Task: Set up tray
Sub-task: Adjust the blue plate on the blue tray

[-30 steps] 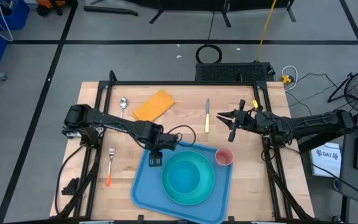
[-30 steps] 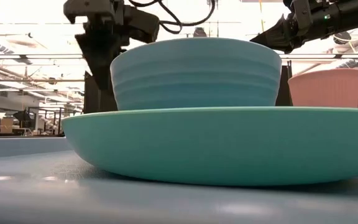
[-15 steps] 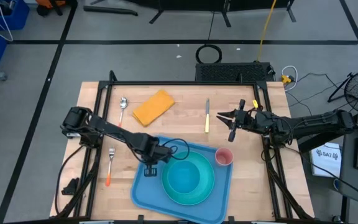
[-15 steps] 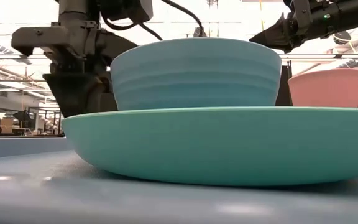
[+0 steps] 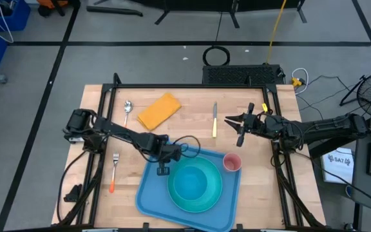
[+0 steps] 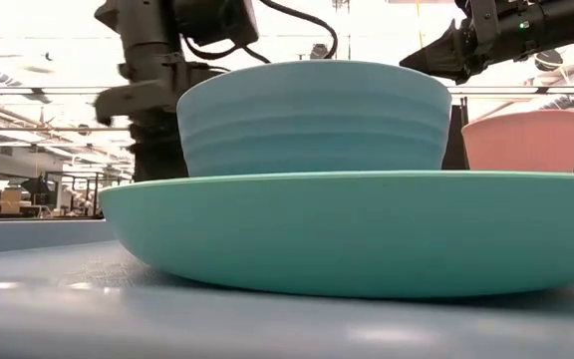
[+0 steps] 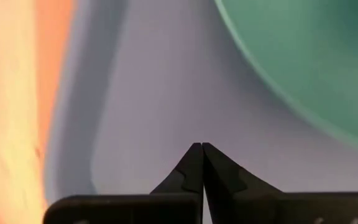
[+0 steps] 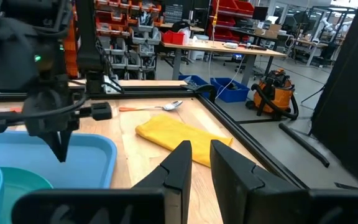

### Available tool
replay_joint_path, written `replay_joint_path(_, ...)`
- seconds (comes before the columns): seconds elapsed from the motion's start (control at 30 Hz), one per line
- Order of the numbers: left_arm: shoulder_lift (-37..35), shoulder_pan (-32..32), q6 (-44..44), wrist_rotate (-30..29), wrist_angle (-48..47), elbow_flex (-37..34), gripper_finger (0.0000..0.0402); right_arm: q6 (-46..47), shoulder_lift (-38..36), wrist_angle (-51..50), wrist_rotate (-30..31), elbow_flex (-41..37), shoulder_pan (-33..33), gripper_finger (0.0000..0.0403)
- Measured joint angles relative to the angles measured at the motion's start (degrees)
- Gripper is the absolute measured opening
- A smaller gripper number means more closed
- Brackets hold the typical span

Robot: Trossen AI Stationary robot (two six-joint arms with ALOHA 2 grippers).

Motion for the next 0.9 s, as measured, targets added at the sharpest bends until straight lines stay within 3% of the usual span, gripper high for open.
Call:
replay_joint_path(0.13,1.17,2.1,2.78,1.55,5.98,0.02,0.0002,0.37,-0.01,0.01,0.0,0.0,0.01,0.005)
replay_joint_path(0.37,5.87,3.26,4.86,7.55,8.49,0.11,0.0001,0.42,-0.02,0.09,-0.06,0.0,0.01,0.005)
replay_joint_path(0.9,6.54,1.52,8.51,12.04,13.55,0.04,0.0001,0.0,-0.02,0.76,-0.02,0.0,-0.01,0.005)
